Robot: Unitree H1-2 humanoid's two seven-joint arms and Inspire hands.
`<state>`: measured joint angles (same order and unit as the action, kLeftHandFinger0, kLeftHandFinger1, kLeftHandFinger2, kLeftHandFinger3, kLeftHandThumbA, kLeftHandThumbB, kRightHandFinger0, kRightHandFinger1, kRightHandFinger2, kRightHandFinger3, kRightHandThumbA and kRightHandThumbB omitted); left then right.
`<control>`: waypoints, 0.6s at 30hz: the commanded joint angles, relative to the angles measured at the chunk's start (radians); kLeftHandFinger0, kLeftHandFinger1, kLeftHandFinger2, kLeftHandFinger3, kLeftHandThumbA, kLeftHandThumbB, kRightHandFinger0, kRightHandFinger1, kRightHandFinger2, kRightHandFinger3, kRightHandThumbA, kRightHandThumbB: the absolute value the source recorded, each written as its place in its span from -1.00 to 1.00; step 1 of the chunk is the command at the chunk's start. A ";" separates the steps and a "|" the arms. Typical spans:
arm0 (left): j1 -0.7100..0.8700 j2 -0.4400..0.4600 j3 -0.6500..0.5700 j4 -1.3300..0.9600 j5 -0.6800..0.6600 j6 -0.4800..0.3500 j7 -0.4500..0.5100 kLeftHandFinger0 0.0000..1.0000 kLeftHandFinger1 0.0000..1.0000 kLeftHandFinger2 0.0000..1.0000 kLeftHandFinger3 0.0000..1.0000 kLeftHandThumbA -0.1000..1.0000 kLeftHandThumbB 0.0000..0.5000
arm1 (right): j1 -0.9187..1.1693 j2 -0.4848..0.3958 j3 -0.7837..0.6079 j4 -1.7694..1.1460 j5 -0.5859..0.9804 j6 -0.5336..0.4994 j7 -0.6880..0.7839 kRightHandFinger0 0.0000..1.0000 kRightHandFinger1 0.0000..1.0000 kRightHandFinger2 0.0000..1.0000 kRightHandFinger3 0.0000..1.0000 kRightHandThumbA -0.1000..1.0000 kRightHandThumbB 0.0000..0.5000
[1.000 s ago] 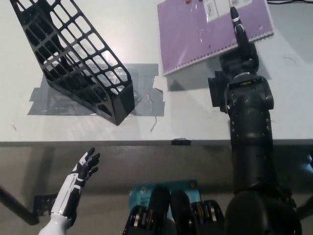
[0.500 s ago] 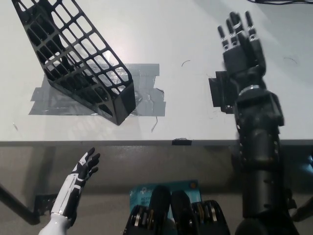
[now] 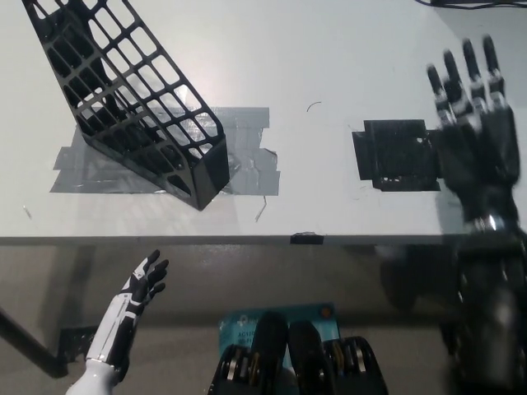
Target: A shelf with a book inside it is placed on the center of the desk infront of the robot. The robot uses its right hand to grab the book, take it out and hand it to a person.
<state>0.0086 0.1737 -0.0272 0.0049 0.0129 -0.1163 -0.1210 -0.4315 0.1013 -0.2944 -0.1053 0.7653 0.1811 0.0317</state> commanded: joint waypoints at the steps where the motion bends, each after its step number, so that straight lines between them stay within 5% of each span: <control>1: 0.010 0.012 -0.003 -0.040 -0.009 -0.024 -0.018 1.00 1.00 1.00 1.00 1.00 0.04 | 0.318 -0.099 0.233 -0.445 -0.221 -0.094 0.236 1.00 1.00 1.00 1.00 1.00 0.85; 7: 0.040 0.007 -0.003 -0.045 -0.012 -0.021 -0.015 1.00 1.00 1.00 1.00 1.00 0.12 | 0.500 -0.138 0.291 -0.293 -0.318 -0.236 0.262 1.00 1.00 1.00 1.00 1.00 0.63; 8: 0.041 0.006 -0.003 -0.042 -0.012 -0.024 -0.014 1.00 1.00 1.00 1.00 1.00 0.10 | 0.511 -0.143 0.296 -0.268 -0.309 -0.242 0.261 1.00 1.00 1.00 1.00 1.00 0.41; 10: 0.051 0.006 -0.003 -0.038 -0.011 -0.041 -0.013 1.00 1.00 1.00 1.00 1.00 0.07 | 0.530 -0.149 0.309 -0.188 -0.324 -0.259 0.252 1.00 1.00 1.00 1.00 1.00 0.59; 18: 0.071 -0.004 -0.003 -0.017 -0.021 -0.084 -0.011 1.00 1.00 1.00 1.00 1.00 0.11 | 0.515 -0.164 0.363 0.010 -0.430 -0.293 0.214 1.00 1.00 1.00 1.00 1.00 0.51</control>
<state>0.0746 0.1731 -0.0307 0.0038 0.0115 -0.1421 -0.1211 0.1146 -0.0526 0.0366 -0.1623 0.4654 -0.0015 0.2100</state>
